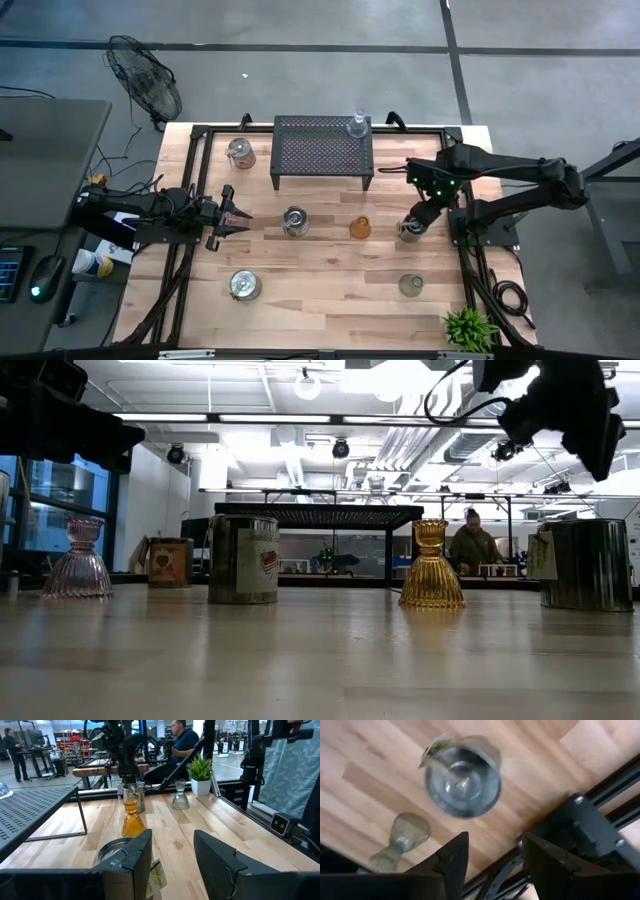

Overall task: Pick & Place candle stick holders
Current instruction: Put the silver scented candle can on the shelf

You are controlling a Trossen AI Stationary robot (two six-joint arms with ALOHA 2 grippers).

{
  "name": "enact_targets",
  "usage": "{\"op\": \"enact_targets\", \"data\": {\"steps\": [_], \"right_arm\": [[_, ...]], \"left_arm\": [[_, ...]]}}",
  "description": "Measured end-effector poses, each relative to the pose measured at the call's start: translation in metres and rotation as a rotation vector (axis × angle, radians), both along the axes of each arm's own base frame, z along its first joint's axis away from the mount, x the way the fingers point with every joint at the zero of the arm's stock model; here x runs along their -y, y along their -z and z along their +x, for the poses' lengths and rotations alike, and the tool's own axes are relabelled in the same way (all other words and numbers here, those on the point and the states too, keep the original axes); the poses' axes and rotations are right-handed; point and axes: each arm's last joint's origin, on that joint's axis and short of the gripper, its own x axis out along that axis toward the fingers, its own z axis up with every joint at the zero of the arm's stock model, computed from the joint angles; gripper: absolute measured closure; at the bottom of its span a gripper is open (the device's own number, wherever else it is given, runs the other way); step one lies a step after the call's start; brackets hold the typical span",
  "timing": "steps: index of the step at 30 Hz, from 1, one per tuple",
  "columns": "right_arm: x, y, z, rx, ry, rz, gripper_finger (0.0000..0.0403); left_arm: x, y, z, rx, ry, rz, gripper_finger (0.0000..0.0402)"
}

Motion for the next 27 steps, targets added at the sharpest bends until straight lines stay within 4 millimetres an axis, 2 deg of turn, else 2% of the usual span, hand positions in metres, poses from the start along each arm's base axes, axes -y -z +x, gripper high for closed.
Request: {"op": "enact_targets", "data": {"steps": [6, 10, 19, 27], "right_arm": [[0.002, 0.034, -0.003, 0.037, 0.043, 0.041, 0.0239], [0.001, 0.048, -0.006, 0.061, 0.062, 0.057, 0.0251], [0.001, 0.065, -0.016, 0.066, 0.071, 0.044, 0.0263], [0.002, 0.067, -0.016, 0.075, 0.047, 0.013, 0.0263]], "left_arm": [[0.000, 0.000, 0.000, 0.000, 0.000, 0.000, 0.0259], [0.000, 0.000, 0.000, 0.000, 0.000, 0.000, 0.0259], [0.000, 0.000, 0.000, -0.001, 0.000, 0.000, 0.0259], [0.000, 0.000, 0.000, -0.001, 0.000, 0.000, 0.0259]]}}
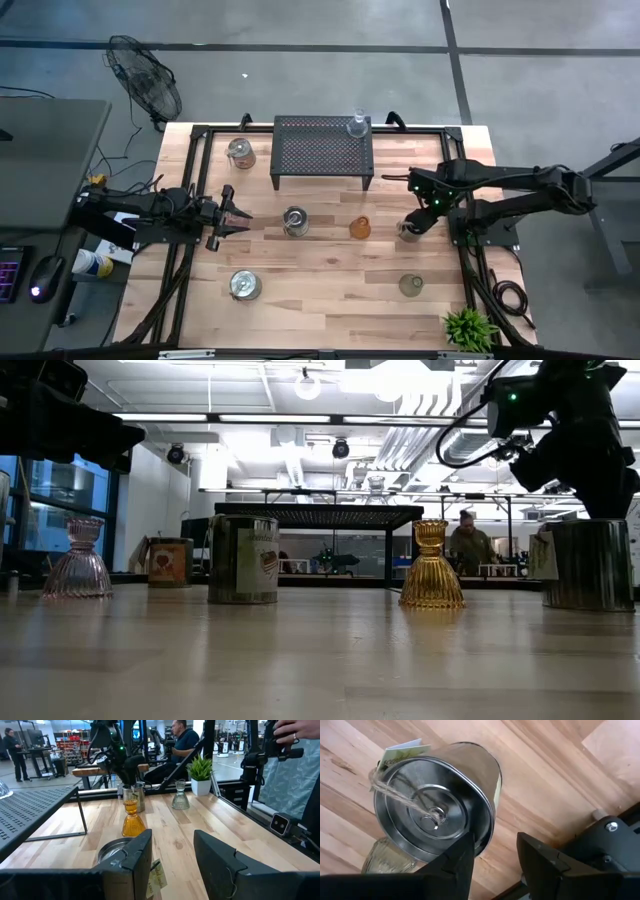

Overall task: Pick & Place candle stick holders
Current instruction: Put the silver scented candle can on the shelf

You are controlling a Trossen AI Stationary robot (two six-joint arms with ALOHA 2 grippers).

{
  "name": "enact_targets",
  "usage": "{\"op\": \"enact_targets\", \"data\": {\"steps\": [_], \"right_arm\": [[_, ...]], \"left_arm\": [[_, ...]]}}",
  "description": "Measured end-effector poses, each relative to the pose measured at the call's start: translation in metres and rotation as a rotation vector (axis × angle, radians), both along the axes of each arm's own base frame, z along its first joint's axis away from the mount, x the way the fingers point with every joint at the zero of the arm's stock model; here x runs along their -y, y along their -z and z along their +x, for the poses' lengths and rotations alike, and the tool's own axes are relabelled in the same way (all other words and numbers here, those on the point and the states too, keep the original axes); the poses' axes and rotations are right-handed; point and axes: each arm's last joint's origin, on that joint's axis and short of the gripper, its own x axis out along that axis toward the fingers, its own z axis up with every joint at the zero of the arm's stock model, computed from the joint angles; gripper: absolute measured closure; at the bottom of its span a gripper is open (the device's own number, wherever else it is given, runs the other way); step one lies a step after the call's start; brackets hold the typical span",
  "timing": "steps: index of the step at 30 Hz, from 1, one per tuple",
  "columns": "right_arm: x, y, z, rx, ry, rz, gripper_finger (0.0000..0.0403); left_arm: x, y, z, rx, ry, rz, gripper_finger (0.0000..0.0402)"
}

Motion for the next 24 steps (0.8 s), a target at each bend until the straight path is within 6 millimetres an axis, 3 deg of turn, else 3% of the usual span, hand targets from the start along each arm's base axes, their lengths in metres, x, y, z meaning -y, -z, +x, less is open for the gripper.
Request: {"op": "enact_targets", "data": {"steps": [7, 18, 24], "right_arm": [[0.000, 0.012, 0.003, 0.067, 0.005, 0.027, 0.0282], [0.001, 0.012, 0.007, 0.104, -0.009, 0.007, 0.0391], [0.001, 0.012, 0.007, 0.105, -0.018, 0.005, 0.0400]], "left_arm": [[0.000, 0.000, 0.000, 0.000, 0.000, 0.000, 0.0259], [0.000, 0.000, 0.000, 0.001, 0.000, 0.000, 0.0259], [0.000, 0.000, 0.000, 0.000, 0.000, 0.000, 0.0259]]}}
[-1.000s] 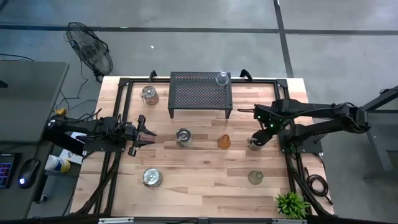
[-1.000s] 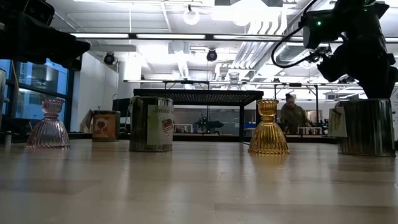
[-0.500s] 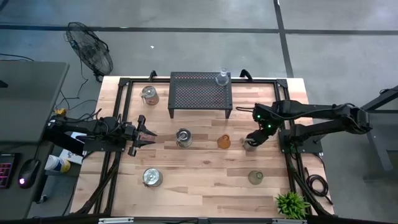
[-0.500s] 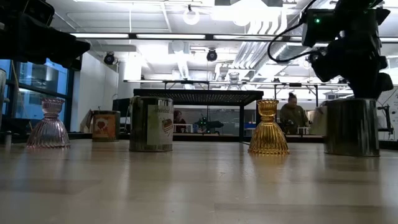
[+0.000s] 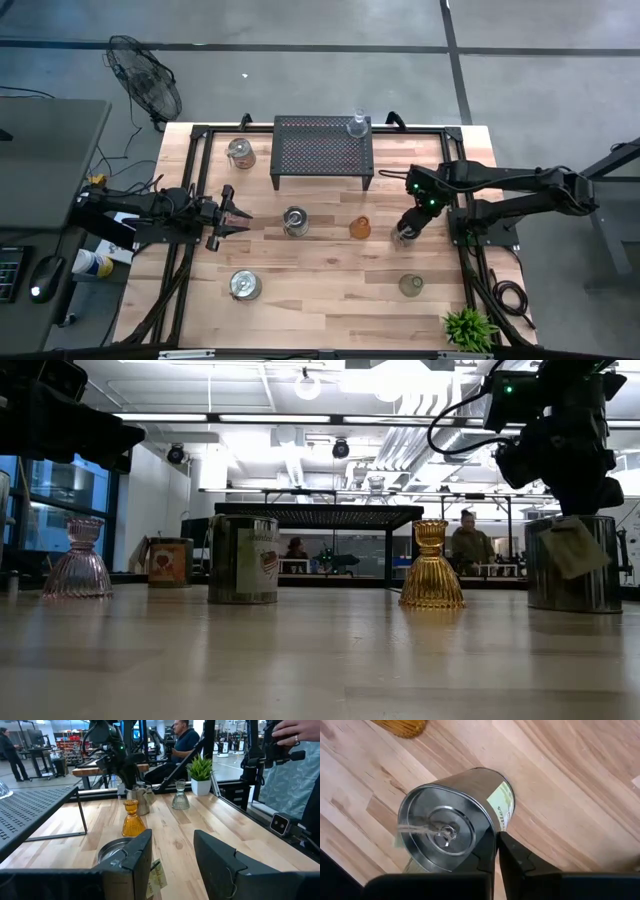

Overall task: Pick & Place candle stick holders
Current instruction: Put the silver scented candle can on the shelf

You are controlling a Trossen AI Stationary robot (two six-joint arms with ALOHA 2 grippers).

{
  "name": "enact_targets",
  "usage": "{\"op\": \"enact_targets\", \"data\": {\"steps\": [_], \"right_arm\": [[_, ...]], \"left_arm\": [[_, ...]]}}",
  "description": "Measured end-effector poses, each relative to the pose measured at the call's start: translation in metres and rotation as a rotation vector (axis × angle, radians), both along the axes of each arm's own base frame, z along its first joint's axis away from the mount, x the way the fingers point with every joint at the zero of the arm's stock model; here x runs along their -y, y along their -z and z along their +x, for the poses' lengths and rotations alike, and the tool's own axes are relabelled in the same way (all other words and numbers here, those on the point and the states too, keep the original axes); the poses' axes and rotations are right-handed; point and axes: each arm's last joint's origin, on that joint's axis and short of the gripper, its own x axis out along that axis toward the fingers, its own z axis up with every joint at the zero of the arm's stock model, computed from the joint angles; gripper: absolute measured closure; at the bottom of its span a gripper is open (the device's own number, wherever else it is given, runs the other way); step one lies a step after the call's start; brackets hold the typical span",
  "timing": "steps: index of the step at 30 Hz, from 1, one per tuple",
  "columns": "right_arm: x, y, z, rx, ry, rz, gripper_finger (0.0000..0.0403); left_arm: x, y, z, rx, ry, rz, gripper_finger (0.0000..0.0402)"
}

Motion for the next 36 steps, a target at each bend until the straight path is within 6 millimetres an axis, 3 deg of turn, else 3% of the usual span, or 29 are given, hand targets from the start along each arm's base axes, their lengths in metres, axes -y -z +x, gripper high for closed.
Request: {"op": "enact_targets", "data": {"steps": [7, 13, 21, 30, 36], "right_arm": [[0.000, -0.002, 0.001, -0.001, -0.010, -0.003, 0.0402], [0.004, -0.018, 0.008, 0.028, -0.016, -0.064, 0.0402], [0.004, -0.034, 0.013, 0.095, -0.027, -0.021, 0.0402], [0.006, -0.069, 0.019, 0.176, -0.043, -0.049, 0.0402], [0.008, -0.080, 0.021, 0.147, -0.049, -0.067, 0.0402]], "left_arm": [[0.000, 0.000, 0.000, 0.000, 0.000, 0.000, 0.0259], [0.000, 0.000, 0.000, 0.000, 0.000, 0.000, 0.0259], [0.000, 0.000, 0.000, 0.000, 0.000, 0.000, 0.0259], [0.000, 0.000, 0.000, 0.000, 0.000, 0.000, 0.0259], [0.000, 0.000, 0.000, 0.004, -0.012, 0.000, 0.0259]]}}
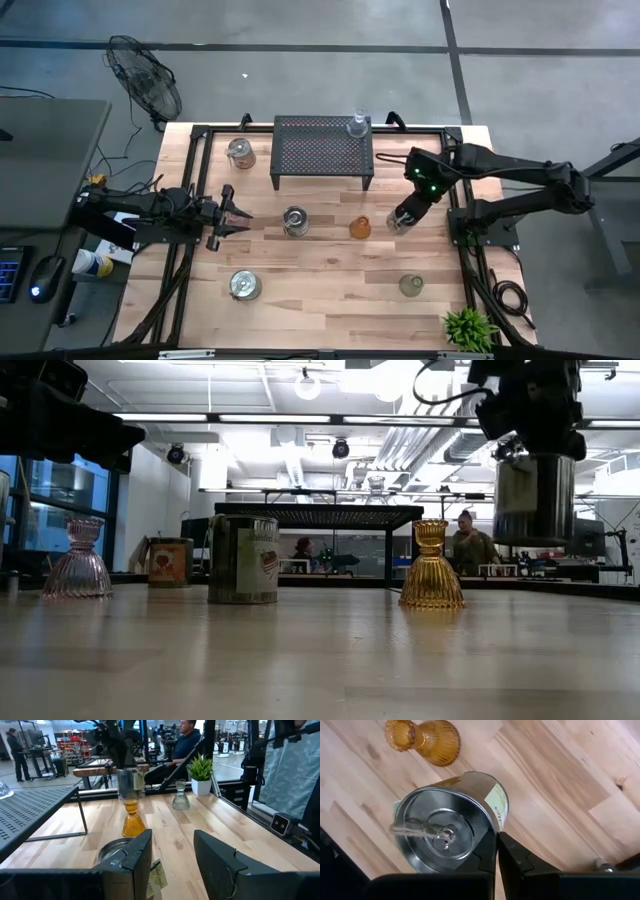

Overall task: Pick & Place candle stick holders
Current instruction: Put the silver scented candle can on the shelf

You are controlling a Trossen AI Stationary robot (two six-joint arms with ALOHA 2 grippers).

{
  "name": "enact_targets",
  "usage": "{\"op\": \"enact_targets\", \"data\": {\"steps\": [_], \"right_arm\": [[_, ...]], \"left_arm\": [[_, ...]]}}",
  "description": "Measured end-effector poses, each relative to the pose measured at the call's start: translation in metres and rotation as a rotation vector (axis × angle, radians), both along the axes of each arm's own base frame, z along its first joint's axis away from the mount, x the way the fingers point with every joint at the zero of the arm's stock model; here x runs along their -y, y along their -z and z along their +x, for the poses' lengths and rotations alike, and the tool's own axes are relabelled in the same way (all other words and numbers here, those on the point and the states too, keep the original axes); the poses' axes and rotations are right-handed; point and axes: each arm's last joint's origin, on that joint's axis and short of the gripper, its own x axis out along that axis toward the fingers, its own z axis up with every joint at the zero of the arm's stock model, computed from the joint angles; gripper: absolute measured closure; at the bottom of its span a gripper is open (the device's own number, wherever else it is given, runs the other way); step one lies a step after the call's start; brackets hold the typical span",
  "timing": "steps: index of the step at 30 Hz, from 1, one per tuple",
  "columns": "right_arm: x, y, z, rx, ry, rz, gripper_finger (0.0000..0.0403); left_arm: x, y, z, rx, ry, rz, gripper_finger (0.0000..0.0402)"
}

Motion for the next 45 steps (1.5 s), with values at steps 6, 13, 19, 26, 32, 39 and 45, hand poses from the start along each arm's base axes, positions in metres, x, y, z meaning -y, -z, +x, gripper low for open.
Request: {"op": "enact_targets", "data": {"steps": [6, 13, 19, 26, 32, 39, 45], "right_arm": [[0.001, 0.001, 0.005, -0.007, -0.005, 0.007, 0.0402], [0.008, -0.015, 0.016, 0.031, 0.006, -0.010, 0.0402], [0.025, -0.040, 0.032, 0.025, -0.004, -0.060, 0.0402], [0.052, -0.066, 0.063, 0.027, -0.032, -0.112, 0.0402], [0.079, -0.087, 0.090, 0.056, -0.032, -0.153, 0.0402], [0.110, -0.099, 0.121, 0.080, -0.027, -0.210, 0.0402], [0.129, -0.097, 0.148, 0.100, -0.025, -0.227, 0.0403]], "left_arm": [[-0.001, -0.001, 0.000, 0.006, -0.047, 0.000, 0.0259], [-0.002, -0.003, 0.000, 0.032, -0.077, -0.006, 0.0259], [-0.002, -0.005, 0.000, 0.050, -0.077, -0.010, 0.0259], [-0.002, -0.005, 0.000, 0.049, -0.078, -0.010, 0.0259], [-0.002, -0.005, 0.000, 0.048, -0.080, -0.010, 0.0259], [-0.002, -0.004, 0.000, 0.042, -0.079, -0.009, 0.0259], [-0.002, -0.004, 0.000, 0.043, -0.079, -0.010, 0.0259]]}}
